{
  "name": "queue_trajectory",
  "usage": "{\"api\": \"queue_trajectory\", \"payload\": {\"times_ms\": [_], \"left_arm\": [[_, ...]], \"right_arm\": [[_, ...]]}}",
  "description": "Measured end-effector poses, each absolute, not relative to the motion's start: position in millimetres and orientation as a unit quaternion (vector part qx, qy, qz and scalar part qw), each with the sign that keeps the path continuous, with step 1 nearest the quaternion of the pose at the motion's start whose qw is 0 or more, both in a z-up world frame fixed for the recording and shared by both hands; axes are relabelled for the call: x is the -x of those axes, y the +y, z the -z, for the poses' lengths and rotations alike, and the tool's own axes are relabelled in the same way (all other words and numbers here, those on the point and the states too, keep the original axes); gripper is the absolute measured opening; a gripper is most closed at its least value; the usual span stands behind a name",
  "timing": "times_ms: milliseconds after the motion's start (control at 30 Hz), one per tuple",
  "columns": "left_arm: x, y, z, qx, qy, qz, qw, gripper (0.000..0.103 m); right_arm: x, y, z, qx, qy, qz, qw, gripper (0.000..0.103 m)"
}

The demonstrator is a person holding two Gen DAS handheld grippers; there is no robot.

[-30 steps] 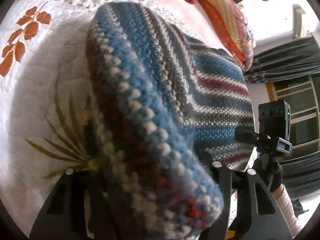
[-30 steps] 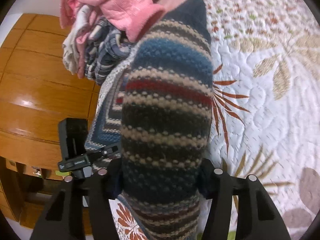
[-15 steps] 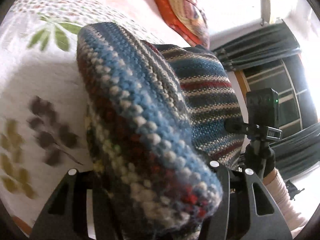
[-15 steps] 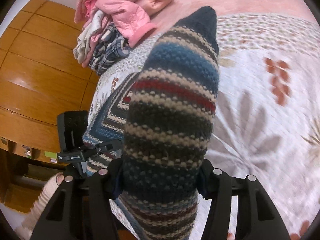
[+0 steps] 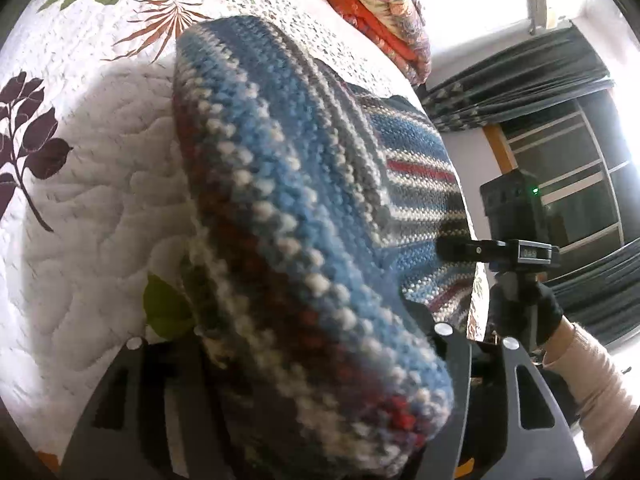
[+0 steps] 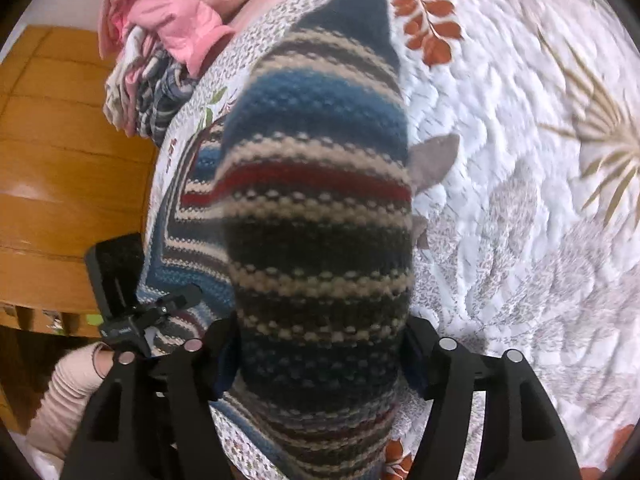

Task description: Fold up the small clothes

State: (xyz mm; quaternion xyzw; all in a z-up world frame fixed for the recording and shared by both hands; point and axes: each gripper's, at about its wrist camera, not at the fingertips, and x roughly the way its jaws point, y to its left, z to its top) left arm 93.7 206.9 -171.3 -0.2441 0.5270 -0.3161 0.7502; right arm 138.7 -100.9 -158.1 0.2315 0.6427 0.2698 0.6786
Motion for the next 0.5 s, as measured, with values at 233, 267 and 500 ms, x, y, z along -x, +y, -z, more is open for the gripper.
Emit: {"api": "queue_trajectory", "payload": {"times_ms": [233, 267, 500], "left_arm": [[-97.5, 199.5, 142.2, 0.206, 0.564, 0.257, 0.757, 0.064], [-96.1, 203.1, 133.6, 0.195, 0.565, 0.246, 0.763, 0.064], [-66.3, 204.8, 49.3, 0.087, 0.507, 0.171, 0.84, 0.065]], "right_arm": [[-131.5, -94.9, 125.5, -0.188, 0.642, -0.234, 0.706, 0.074], [-128.7, -93.2, 116.7, -0.173, 0.641, -0.227, 0.712, 0.074], [-82.9, -81.9, 50.9, -0.085, 0.616, -0.192, 0.76, 0.074]]}}
